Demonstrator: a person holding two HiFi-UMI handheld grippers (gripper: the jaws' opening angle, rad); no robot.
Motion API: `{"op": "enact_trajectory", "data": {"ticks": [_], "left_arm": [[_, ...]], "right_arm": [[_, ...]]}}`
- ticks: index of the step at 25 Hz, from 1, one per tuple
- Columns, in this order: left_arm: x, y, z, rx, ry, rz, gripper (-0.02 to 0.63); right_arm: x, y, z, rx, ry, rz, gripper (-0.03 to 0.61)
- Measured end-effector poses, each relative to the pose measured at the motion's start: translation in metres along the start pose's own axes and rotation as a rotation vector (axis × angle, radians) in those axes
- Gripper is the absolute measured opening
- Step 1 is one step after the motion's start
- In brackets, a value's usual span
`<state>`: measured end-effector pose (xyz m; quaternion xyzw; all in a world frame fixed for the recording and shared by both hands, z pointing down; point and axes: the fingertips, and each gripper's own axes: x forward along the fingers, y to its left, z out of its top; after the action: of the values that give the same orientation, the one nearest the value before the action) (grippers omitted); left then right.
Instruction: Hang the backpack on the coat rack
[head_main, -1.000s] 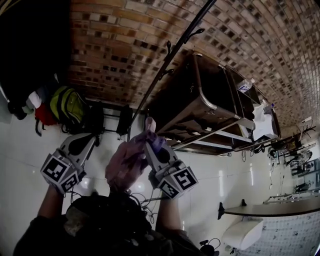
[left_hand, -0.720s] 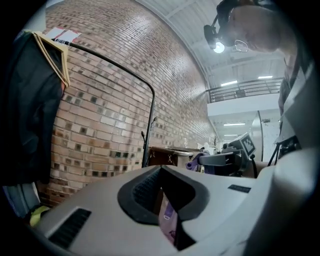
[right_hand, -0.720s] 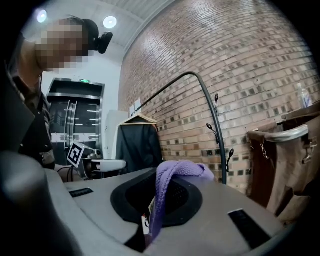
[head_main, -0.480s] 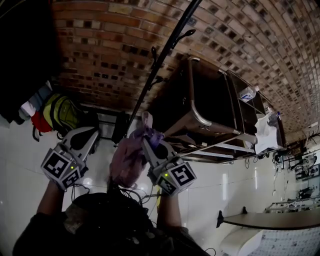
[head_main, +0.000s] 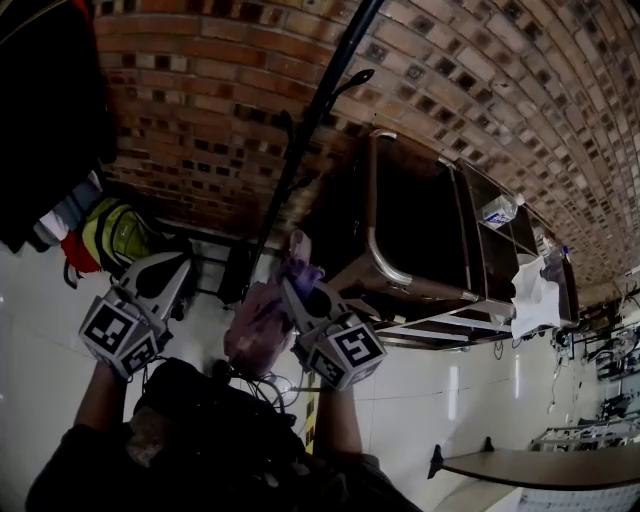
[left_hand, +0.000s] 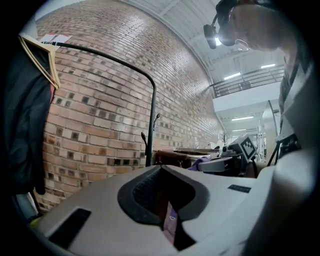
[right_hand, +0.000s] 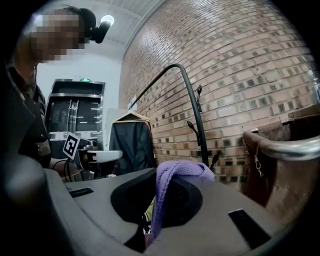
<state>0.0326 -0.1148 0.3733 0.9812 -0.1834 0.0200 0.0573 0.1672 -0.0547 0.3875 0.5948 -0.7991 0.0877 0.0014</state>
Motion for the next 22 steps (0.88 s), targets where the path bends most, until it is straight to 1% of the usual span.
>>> {"op": "enact_trajectory", "data": {"ticks": [4,8,15,22], "left_arm": [[0.017,-0.005,0.000,0.007,0.017,-0.017,0.040],[0.033,0.003,0.002,-0.001,0.014,-0.030,0.040],[0.084,0.041,-0.007,-0.019,0.037,-0.074,0.040],[0.141,0.080,0.003,-0.026,0.044,-0.129,0.040]], "right_arm": [[0.004,-0.020,-0.002,0.010,0.008,-0.011,0.015],[0.016,-0.034,0.001,0.036,0.006,-0.023,0.015],[0.052,-0.065,-0.002,0.045,0.031,-0.043,0.015],[0.093,-0.107,0.013,0.032,0.038,-0.074,0.015]]}}
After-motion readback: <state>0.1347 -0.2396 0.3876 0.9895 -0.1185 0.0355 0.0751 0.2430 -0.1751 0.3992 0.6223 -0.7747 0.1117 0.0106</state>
